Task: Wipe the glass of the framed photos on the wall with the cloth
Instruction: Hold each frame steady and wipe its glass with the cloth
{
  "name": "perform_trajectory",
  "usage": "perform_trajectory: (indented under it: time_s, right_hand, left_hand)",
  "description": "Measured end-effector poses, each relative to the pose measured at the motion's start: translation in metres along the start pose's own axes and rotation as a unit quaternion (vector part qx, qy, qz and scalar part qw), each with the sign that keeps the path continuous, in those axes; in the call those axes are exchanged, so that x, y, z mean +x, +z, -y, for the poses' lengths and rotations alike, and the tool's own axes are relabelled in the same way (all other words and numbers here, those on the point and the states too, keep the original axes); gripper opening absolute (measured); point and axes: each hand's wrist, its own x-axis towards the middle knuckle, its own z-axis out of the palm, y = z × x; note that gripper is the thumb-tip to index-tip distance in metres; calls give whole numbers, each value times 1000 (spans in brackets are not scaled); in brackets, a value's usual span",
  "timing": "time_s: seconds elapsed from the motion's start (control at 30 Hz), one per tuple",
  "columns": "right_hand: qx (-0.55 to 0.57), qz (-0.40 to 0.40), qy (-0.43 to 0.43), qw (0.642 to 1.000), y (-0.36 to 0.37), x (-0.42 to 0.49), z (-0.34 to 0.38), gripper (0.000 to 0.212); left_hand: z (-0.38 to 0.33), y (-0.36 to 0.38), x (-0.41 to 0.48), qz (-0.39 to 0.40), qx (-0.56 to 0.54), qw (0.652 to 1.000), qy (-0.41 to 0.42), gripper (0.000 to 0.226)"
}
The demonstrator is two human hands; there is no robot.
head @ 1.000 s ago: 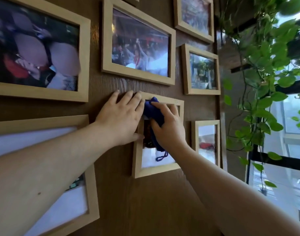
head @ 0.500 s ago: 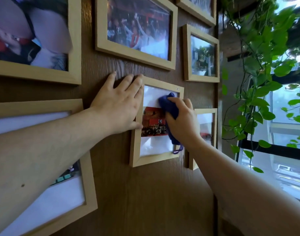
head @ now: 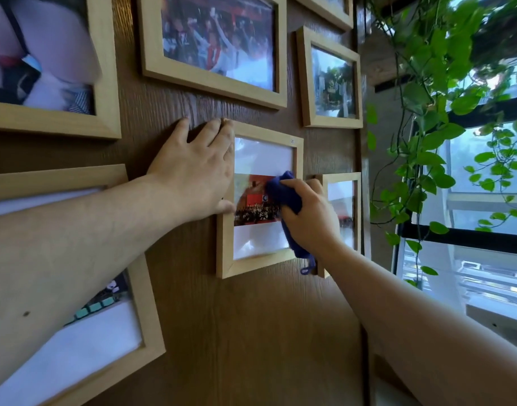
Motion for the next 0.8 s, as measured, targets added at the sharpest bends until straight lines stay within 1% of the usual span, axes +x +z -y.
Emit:
perform_trajectory:
  time_s: [0.07, 0.13, 0.17, 0.27, 0.4, 0.47, 0.53, 0.57, 0.67, 0.7, 0.8]
  right_hand:
    - [14, 22, -74, 997, 4, -6, 16, 46]
    - [-12, 50, -154, 987, 9, -11, 28, 47]
    - [-26, 53, -173, 983, 10, -12, 30, 47]
    - [-49, 28, -153, 987, 7, -12, 16, 44]
    - [-74, 18, -51, 996, 1, -21, -19, 41]
    - [-79, 24, -35, 996, 1, -24, -22, 40]
    - [-61, 37, -58, 996, 2, -27, -13, 41]
    - [-49, 48, -84, 994, 2, -30, -7, 42]
    - [-55, 102, -196, 974, 4, -42, 11, 45]
    - [-60, 120, -222, 966, 5, -46, 15, 46]
    - [-56, 139, -239, 959, 5, -52, 17, 47]
  left_hand:
    - [-1, -1, 0, 3, 0, 1000, -1, 108]
    - [-2, -2, 0, 4, -5, 1000, -3, 105]
    - [-2, -2, 0, 3, -6, 1000, -4, 105]
    - [-1, -1, 0, 1, 2, 1000, -3, 109]
    - [0, 0, 0, -2, 7, 1000, -1, 111]
    - [0, 0, 0, -3, 9, 1000, -1, 111]
    - [0, -1, 0, -3, 11, 1000, -3, 111]
    - [-1, -2, 0, -2, 13, 1000, -3, 111]
    - [-2, -3, 1, 6, 15, 1000, -5, 111]
    - [-2, -4, 1, 7, 15, 1000, -7, 111]
    - [-3, -4, 0, 1, 13, 1000, -9, 112]
